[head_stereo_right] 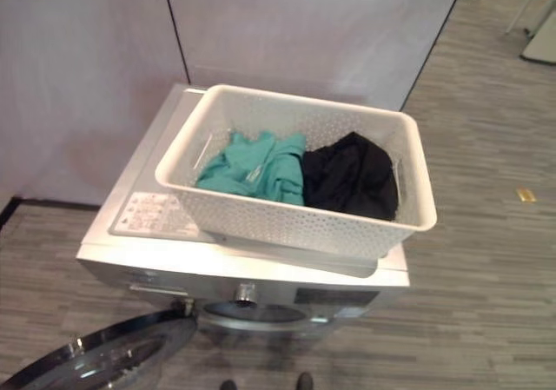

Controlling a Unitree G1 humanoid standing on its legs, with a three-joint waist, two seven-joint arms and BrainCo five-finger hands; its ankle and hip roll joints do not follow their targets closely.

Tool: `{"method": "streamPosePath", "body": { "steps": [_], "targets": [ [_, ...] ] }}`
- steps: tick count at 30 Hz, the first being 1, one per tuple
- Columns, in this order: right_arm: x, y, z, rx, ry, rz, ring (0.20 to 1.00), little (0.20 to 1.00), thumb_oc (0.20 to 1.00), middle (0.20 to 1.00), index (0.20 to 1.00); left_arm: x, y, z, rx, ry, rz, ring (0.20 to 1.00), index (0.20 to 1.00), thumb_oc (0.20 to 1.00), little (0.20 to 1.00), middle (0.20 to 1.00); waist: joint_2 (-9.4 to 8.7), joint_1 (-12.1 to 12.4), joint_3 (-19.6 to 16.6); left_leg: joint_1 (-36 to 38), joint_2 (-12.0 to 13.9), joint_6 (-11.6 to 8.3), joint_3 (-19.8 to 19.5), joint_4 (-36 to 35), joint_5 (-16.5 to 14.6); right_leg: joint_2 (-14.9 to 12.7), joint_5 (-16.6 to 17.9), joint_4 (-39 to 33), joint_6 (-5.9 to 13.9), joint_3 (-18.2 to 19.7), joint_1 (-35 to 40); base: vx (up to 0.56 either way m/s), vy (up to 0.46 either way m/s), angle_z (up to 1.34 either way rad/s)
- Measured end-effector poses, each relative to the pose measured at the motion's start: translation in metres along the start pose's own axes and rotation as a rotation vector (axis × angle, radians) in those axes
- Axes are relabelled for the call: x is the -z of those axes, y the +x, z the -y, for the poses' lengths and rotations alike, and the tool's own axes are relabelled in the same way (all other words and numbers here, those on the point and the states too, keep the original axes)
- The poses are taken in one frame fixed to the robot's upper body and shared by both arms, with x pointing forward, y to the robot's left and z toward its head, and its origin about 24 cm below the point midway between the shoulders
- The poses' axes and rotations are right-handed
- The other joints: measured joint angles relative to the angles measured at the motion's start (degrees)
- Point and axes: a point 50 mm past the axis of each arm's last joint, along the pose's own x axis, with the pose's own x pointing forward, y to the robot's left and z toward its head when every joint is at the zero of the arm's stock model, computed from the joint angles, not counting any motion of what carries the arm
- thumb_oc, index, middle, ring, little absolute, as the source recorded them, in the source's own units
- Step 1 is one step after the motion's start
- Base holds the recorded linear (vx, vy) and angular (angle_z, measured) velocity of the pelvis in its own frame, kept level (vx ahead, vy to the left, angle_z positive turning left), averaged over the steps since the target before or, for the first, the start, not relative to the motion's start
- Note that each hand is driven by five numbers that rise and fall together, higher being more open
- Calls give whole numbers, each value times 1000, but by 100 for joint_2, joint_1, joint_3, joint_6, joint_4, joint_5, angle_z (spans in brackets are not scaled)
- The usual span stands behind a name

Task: Grab the laundry basket,head to the washer,open it,put in the laundry and shut it.

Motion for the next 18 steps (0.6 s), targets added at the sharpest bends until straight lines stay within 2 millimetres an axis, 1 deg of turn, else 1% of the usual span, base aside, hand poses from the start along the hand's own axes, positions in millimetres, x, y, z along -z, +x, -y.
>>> {"method": "streamPosePath", "body": {
  "steps": [1, 2, 3, 4, 5, 6, 7, 8, 10, 11, 13, 14, 15, 16, 18],
  "targets": [
    [-12, 5, -6, -41, 32, 44, 1000, 1000, 1000, 1000, 1000, 1, 0, 1, 2, -2, 0, 1000, 1000, 1000, 1000, 1000, 12, -7, -5, 6, 5, 0, 4, 0, 0, 3, -2, 0, 3, 11, 0, -33, -10, -3],
    [-41, 13, -16, -148, 69, 158, 1000, 1000, 1000, 1000, 1000, 0, 0, 1, 11, -31, -2, 1000, 1000, 1000, 1000, 1000, 62, -30, -33, 7, 8, 0, 4, 0, 0, 7, -3, 0, 6, 21, 0, -13, -8, -4],
    [-54, 15, -20, -207, 62, 208, 1000, 1000, 1000, 1000, 1000, -2, 0, 1, 11, -38, 4, 1000, 1000, 1000, 1000, 1000, 89, -24, -47, 8, 8, 0, 3, 1, 1, 7, -3, 0, 6, 21, 0, 0, 0, 0],
    [-58, 15, -22, -241, 57, 229, 1000, 1000, 1000, 1000, 1000, -3, 0, 0, 12, -40, 7, 1000, 1000, 1000, 1000, 1000, 102, -10, -54, 6, 8, 0, 0, 2, 2, 7, -3, 0, 6, 12, 1, 0, 0, 0],
    [-79, 20, -30, -363, 24, 294, 1000, 1000, 1000, 1000, 1000, -7, 0, 2, 26, -57, 21, 1000, 1000, 1000, 1000, 1000, 150, 39, -85, 4, 8, -2, -4, 11, 4, 3, 2, 1, 5, 9, 5, -31, 2, 2],
    [-88, 23, -32, -428, -28, 320, 1000, 1000, 1000, 1000, 1000, -9, 0, 3, 35, -66, 23, 1000, 1000, 1000, 1000, 1000, 185, 43, -104, 4, 6, -2, -2, 18, 4, 2, 6, 1, 9, 13, 5, -26, 9, 4],
    [-95, 24, -32, -479, -64, 338, 1000, 1000, 1000, 1000, 1000, -8, 0, 4, 41, -58, 23, 1000, 1000, 1000, 1000, 1000, 204, 54, -121, 0, 6, -2, -14, 18, 6, 3, 4, 1, 11, -10, 14, -13, 3, 6],
    [-99, 25, -33, -499, -59, 356, 1000, 1000, 1000, 1000, 1000, -9, 0, 4, 44, -57, 25, 1000, 1000, 1000, 1000, 1000, 193, 80, -128, 2, 11, -6, -20, 17, 9, 6, 4, 1, 11, -29, 18, -9, 1, 6],
    [-110, 28, -40, -572, -82, 380, 1000, 1000, 1000, 1000, 1000, -9, 0, 4, 50, -45, 27, 1000, 1000, 1000, 1000, 1000, 203, 99, -155, 4, 11, -7, -16, 27, 10, 7, 8, 1, 8, -28, 21, 0, 0, 0],
    [-112, 27, -44, -602, -93, 385, 1000, 1000, 1000, 1000, 1000, -10, 0, 4, 54, -45, 28, 1000, 1000, 1000, 1000, 1000, 209, 110, -166, 4, 10, -7, -23, 27, 10, 7, 9, 1, 7, -33, 24, 0, 0, 0],
    [-120, 25, -56, -670, -102, 419, 1000, 1000, 1000, 1000, 1000, -10, 0, 5, 59, -44, 29, 1000, 1000, 1000, 1000, 1000, 230, 113, -180, 6, 9, -7, -67, 28, 11, 6, 28, 0, -20, -44, 33, -2, 0, 3],
    [-131, 20, -65, -754, -144, 455, 1000, 1000, 1000, 1000, 1000, -10, 0, 5, 76, -43, 32, 1000, 1000, 1000, 1000, 1000, 276, 111, -207, 6, 9, -7, -88, 29, 11, 7, 25, 0, -18, -56, 35, 0, 0, 0],
    [-131, 20, -65, -754, -144, 455, 1000, 1000, 1000, 1000, 1000, -10, 0, 5, 76, -43, 32, 1000, 1000, 1000, 1000, 1000, 276, 111, -207, 6, 9, -7, -88, 29, 11, 7, 25, 0, -18, -56, 35, 5, 1, 11],
    [-138, 16, -71, -808, -158, 485, 1000, 1000, 1000, 1000, 1000, -12, 0, 7, 86, -45, 37, 1000, 1000, 1000, 1000, 1000, 316, 114, -220, 31, 9, -6, -148, 27, 11, 7, 8, 0, 4, -100, 81, 1, 4, 9],
    [-142, 14, -73, -825, -160, 504, 1000, 1000, 1000, 1000, 1000, -11, 0, 8, 94, -45, 34, 1000, 1000, 1000, 1000, 1000, 341, 130, -212, 87, 8, -6, -147, 6, 10, 7, -10, 0, -1, -100, 128, 3, 2, 5]
  ]
}}
